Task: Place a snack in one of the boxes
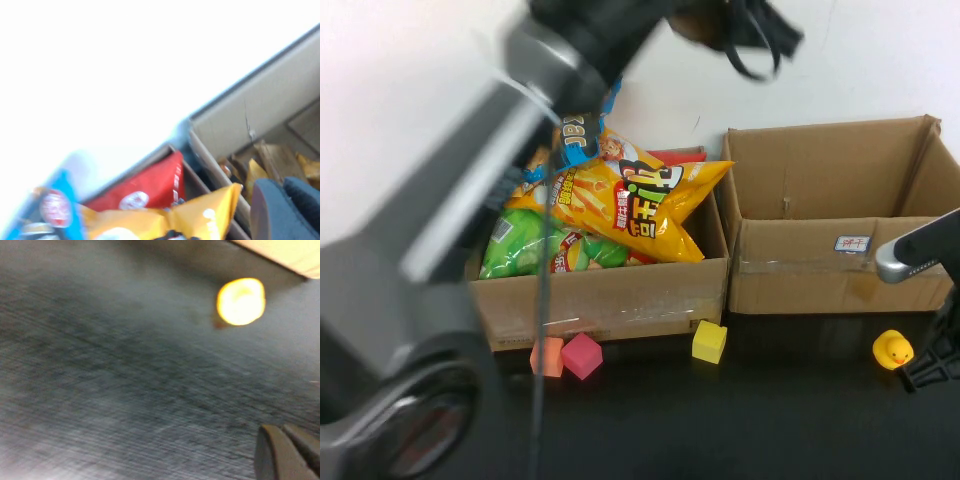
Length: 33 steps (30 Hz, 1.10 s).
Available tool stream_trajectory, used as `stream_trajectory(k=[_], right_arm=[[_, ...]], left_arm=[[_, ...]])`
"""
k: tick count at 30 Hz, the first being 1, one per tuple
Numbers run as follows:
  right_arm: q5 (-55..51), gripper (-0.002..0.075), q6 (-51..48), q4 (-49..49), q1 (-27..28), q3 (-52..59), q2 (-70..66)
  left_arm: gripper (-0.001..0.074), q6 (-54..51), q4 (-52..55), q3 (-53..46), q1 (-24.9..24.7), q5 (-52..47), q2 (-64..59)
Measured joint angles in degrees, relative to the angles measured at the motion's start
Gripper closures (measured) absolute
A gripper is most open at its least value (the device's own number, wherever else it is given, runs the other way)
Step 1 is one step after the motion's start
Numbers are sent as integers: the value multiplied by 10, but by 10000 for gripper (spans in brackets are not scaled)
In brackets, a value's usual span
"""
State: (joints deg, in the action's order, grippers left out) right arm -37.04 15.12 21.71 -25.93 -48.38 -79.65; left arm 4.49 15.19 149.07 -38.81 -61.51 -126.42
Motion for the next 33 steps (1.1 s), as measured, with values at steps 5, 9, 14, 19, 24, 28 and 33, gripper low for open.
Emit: stream_trajectory(k=[5,9,14,19,24,28,33], right_arm=[[-50,727,-119,-115,0,-39,13],[-94,727,-161,-176,0,-84,15],[-97,727,-180,-208,0,-112,31],[-91,727,-178,-194,0,-112,86],[-71,727,-171,-181,0,-99,182],[-33,727,-146,-152,0,-48,279],[-17,727,-112,-128,0,35,393]], left_arm=[[734,-34,28,0,-9,-31,94],[736,-45,57,-49,-11,-37,182],[736,-62,111,-189,-14,-49,310],[736,-39,176,-396,-15,-59,452],[736,50,193,-603,-15,1,626],[736,115,191,-799,-15,91,768],[736,207,191,-1008,-15,193,904]])
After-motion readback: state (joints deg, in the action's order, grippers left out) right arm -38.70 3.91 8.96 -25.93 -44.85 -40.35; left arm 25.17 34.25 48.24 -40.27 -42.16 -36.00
